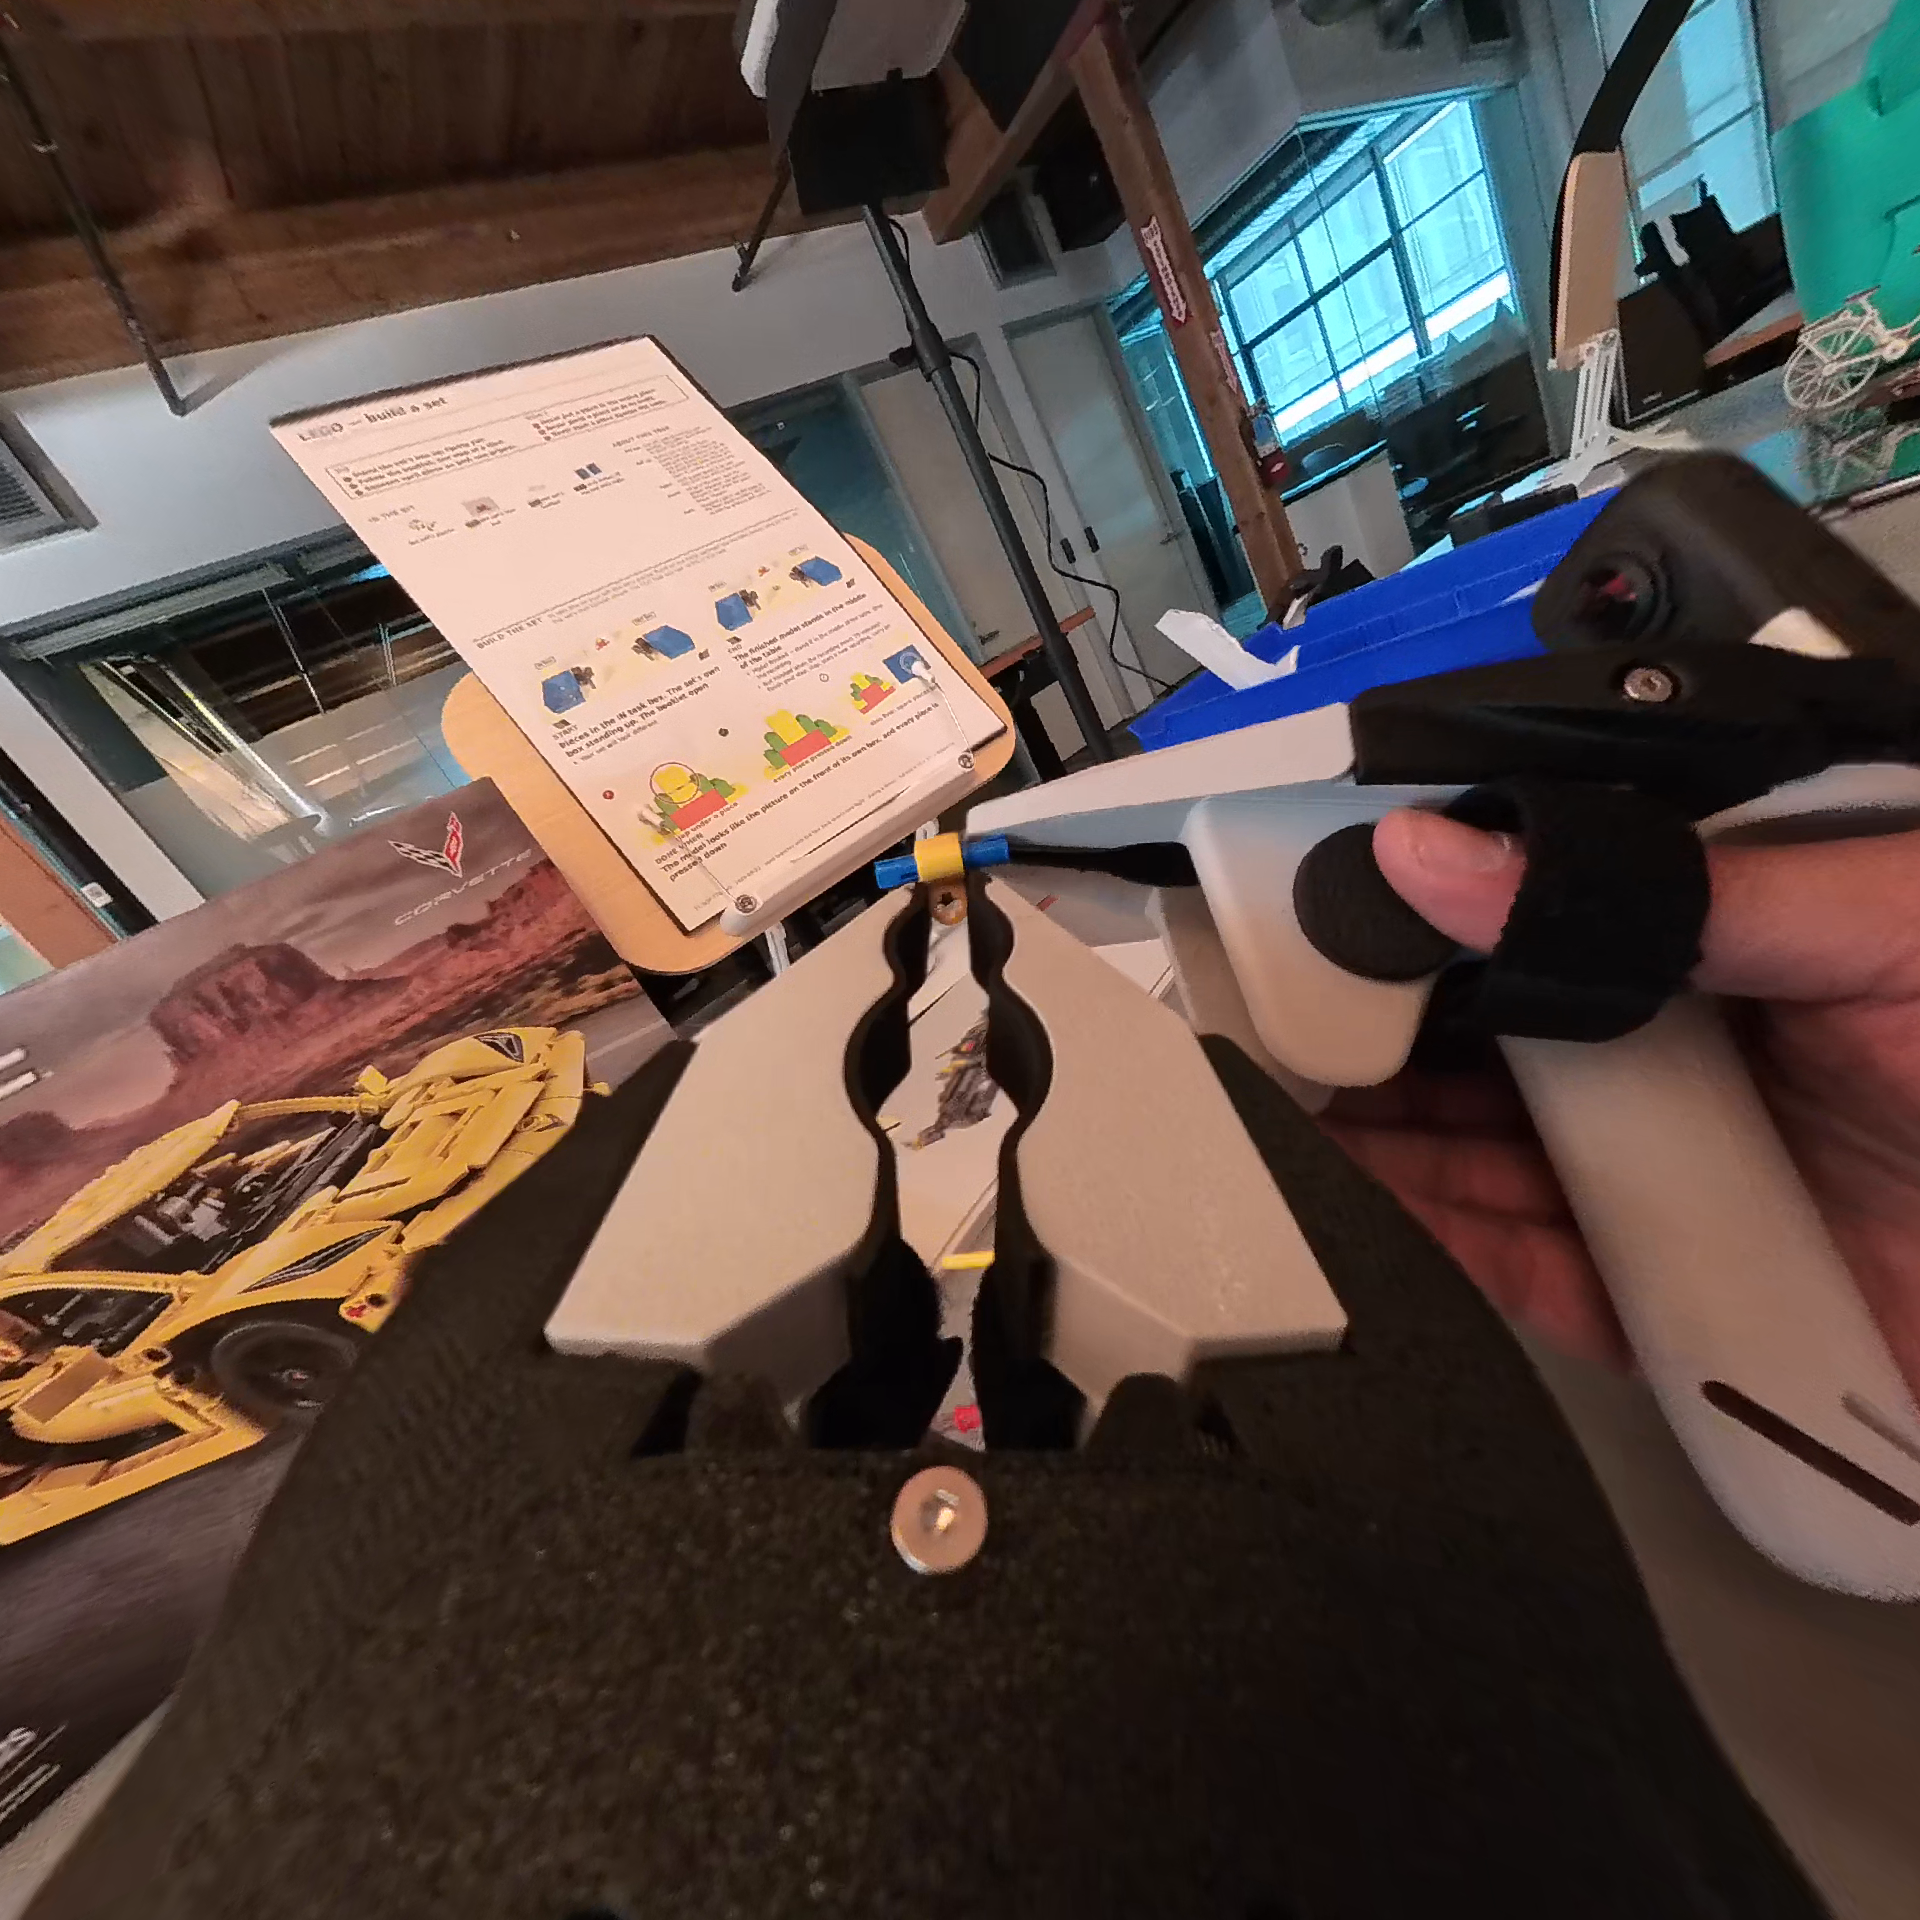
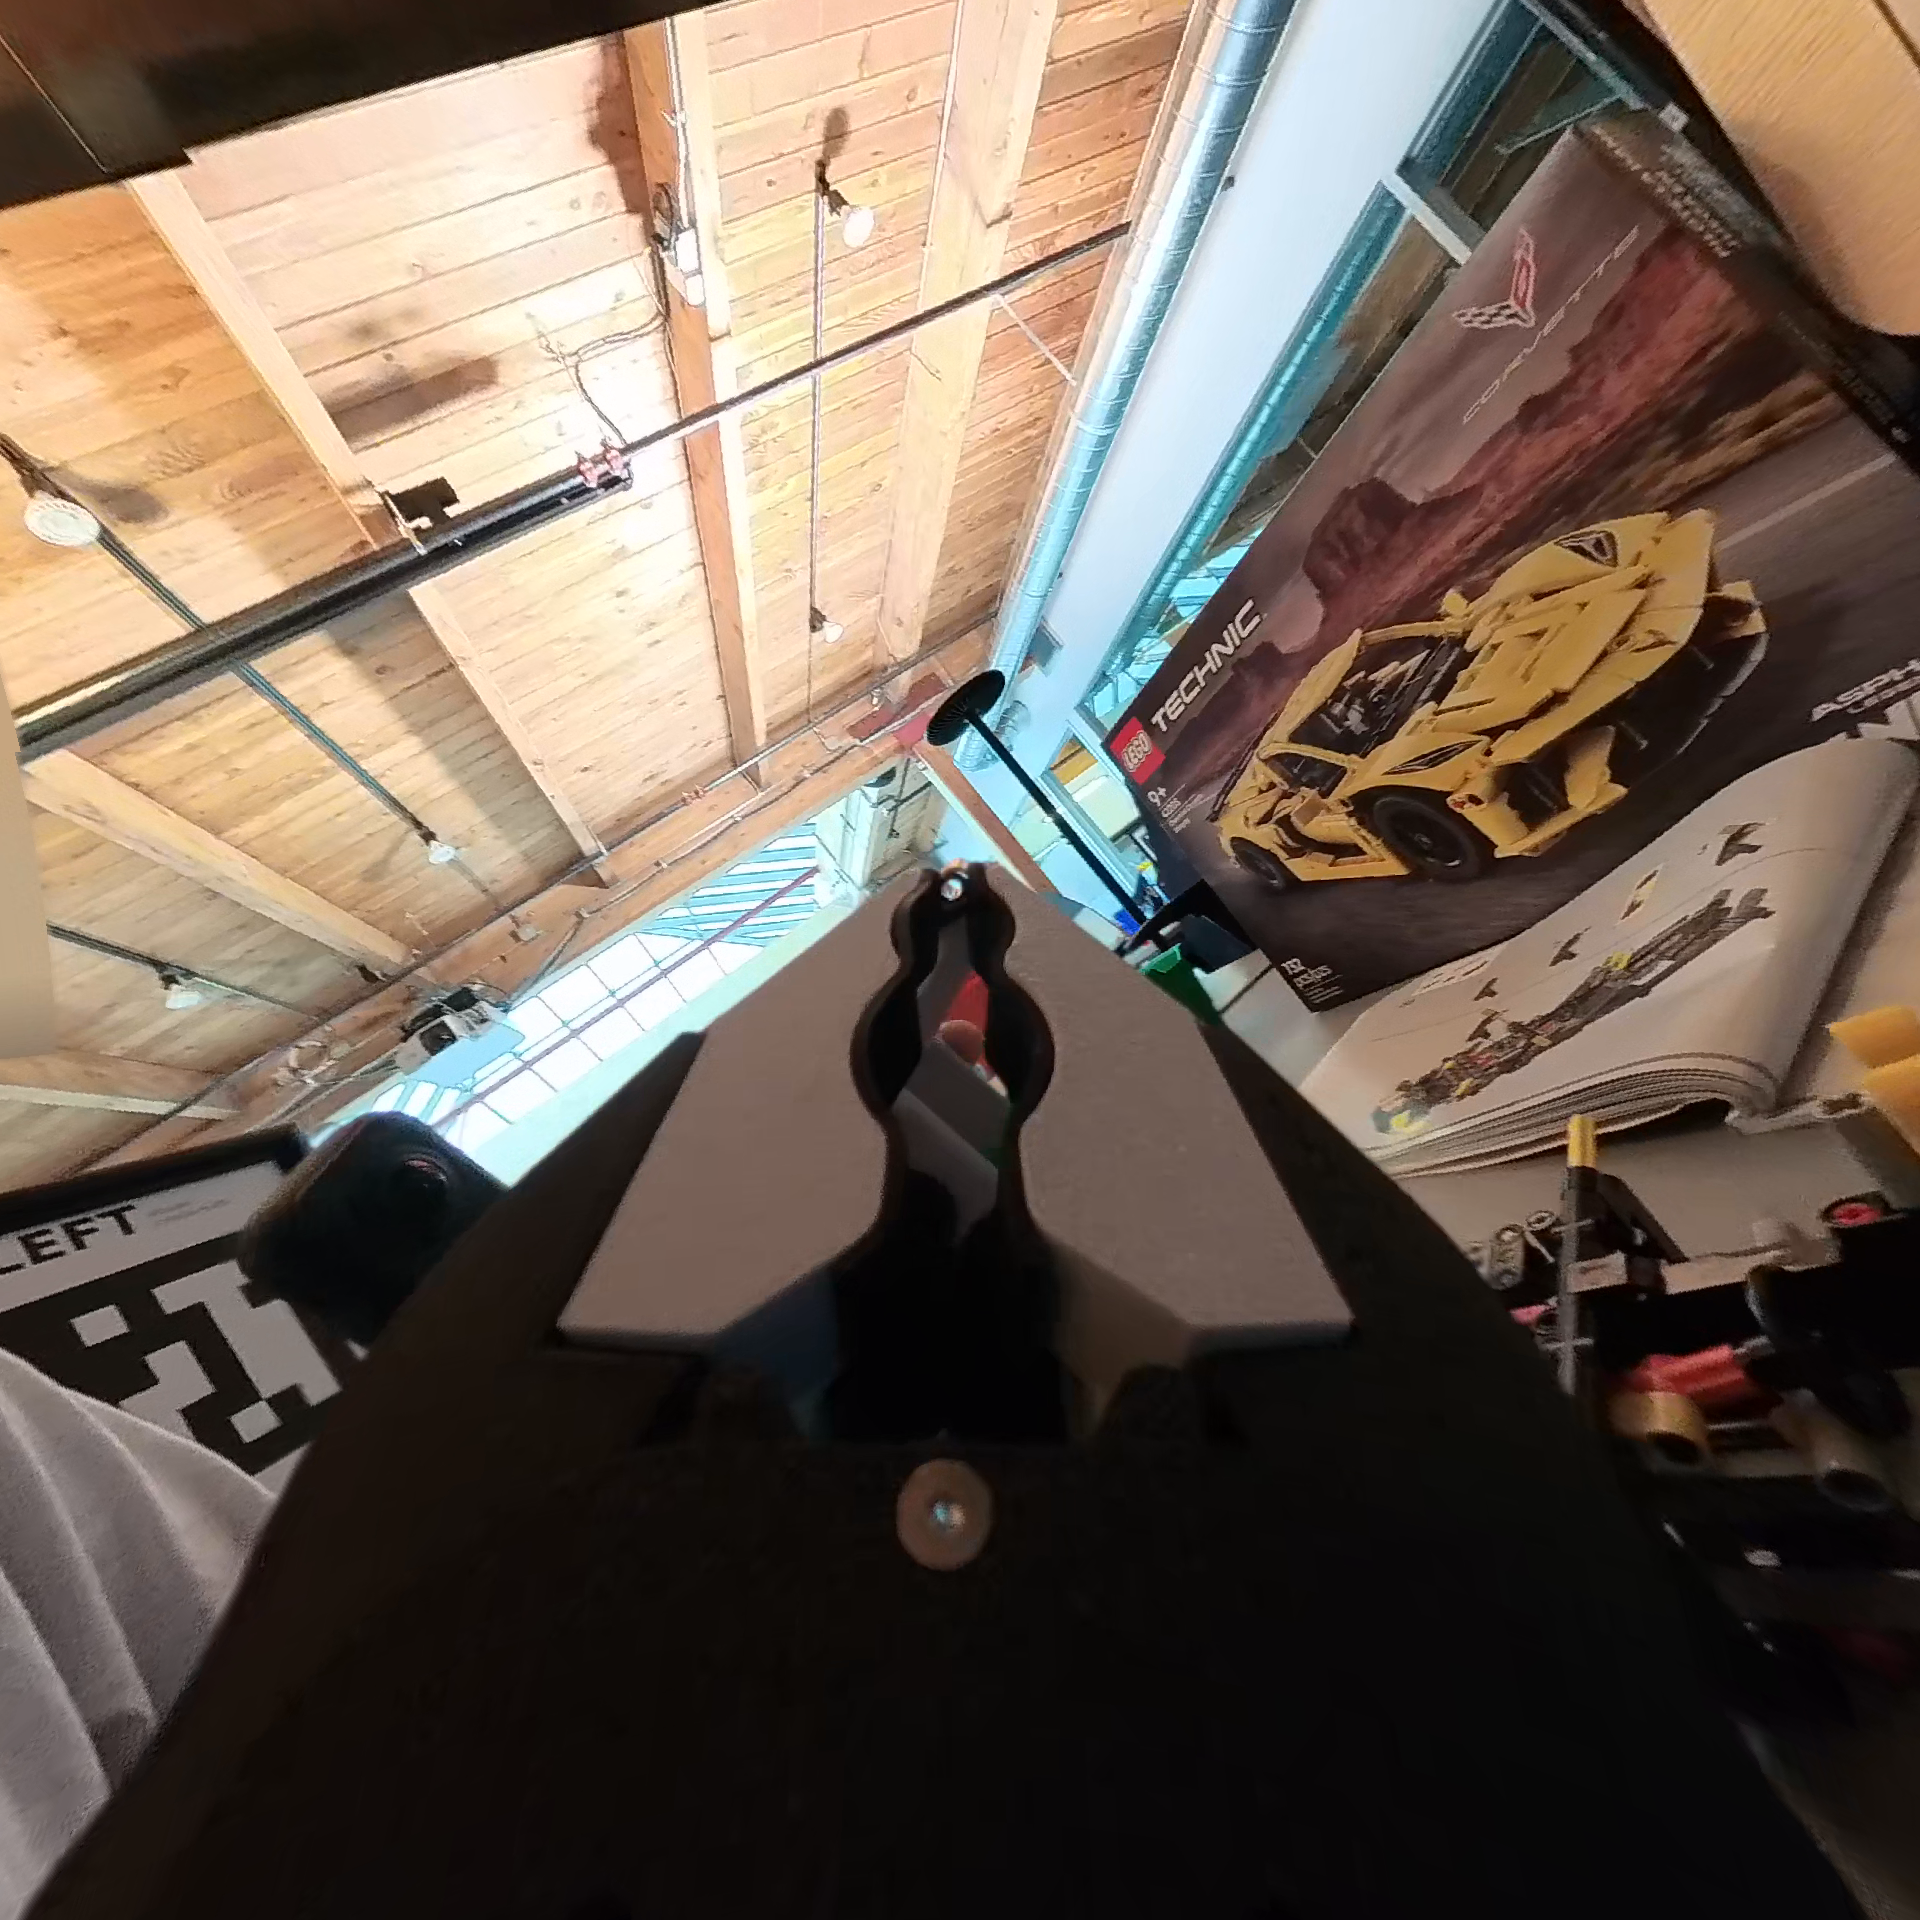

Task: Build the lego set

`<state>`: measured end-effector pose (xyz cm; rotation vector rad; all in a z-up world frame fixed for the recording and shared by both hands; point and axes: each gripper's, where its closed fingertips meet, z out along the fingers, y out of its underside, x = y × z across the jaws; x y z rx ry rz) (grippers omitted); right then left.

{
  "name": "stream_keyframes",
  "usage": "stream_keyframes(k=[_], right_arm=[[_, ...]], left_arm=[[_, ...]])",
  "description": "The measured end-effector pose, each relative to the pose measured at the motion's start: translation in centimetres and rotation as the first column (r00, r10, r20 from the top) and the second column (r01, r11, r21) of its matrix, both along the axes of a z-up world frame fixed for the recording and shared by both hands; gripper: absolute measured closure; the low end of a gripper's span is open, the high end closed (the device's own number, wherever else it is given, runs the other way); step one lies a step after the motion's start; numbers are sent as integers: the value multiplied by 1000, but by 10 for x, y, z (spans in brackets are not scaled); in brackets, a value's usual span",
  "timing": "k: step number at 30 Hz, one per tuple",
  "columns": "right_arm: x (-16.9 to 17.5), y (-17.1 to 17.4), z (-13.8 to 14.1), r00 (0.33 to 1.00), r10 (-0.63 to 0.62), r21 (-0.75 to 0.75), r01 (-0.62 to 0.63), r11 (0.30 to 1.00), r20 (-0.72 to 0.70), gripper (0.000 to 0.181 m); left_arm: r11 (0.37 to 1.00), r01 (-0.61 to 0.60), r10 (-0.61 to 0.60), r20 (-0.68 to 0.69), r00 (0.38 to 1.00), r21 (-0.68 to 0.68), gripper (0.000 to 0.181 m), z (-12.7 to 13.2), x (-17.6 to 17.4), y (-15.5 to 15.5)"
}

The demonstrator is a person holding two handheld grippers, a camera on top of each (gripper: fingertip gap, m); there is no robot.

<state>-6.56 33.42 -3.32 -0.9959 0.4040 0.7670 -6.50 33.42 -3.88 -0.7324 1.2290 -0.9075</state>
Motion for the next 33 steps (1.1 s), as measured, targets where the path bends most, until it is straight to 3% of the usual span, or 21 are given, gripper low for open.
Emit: stream_keyframes(k=[5, 8, 12, 16, 19, 22, 27, 33], right_arm=[[-2, 0, 2, 1000, 20, 16, -20, 1000, 5, 177], [-2, -1, 6, 979, -80, -30, 87, 996, 187, 177], [-4, -1, 7, 889, -168, -75, 220, 973, 426, 178], [-8, -2, 2, 695, -187, -91, 343, 935, 695, 177], [-8, -4, -4, 546, -135, -90, 366, 926, 827, 177], [-7, -7, -9, 357, -113, -46, 407, 912, 927, 177], [-4, -7, -17, 249, -110, -21, 471, 882, 962, 177], [-5, -8, -25, 4, -89, 73, 541, 838, 996, 176]], left_arm=[[981, 105, -107, -5, 994, -165, 173, 1, -1, -2], [971, 136, -138, 3, 990, -195, 174, 4, -2, -4], [960, 162, -168, -4, 986, -230, 174, 4, -4, -4], [897, 290, -322, -45, 946, -334, 174, 0, -7, -6], [839, 367, -429, -75, 900, -402, 174, -5, -7, -10], [860, 363, -427, -115, 897, -359, 174, -11, -5, -13], [916, 314, -360, -163, 919, -252, 174, -19, -3, -12], [941, 308, -334, -236, 912, -141, 174, -29, -3, -14]])
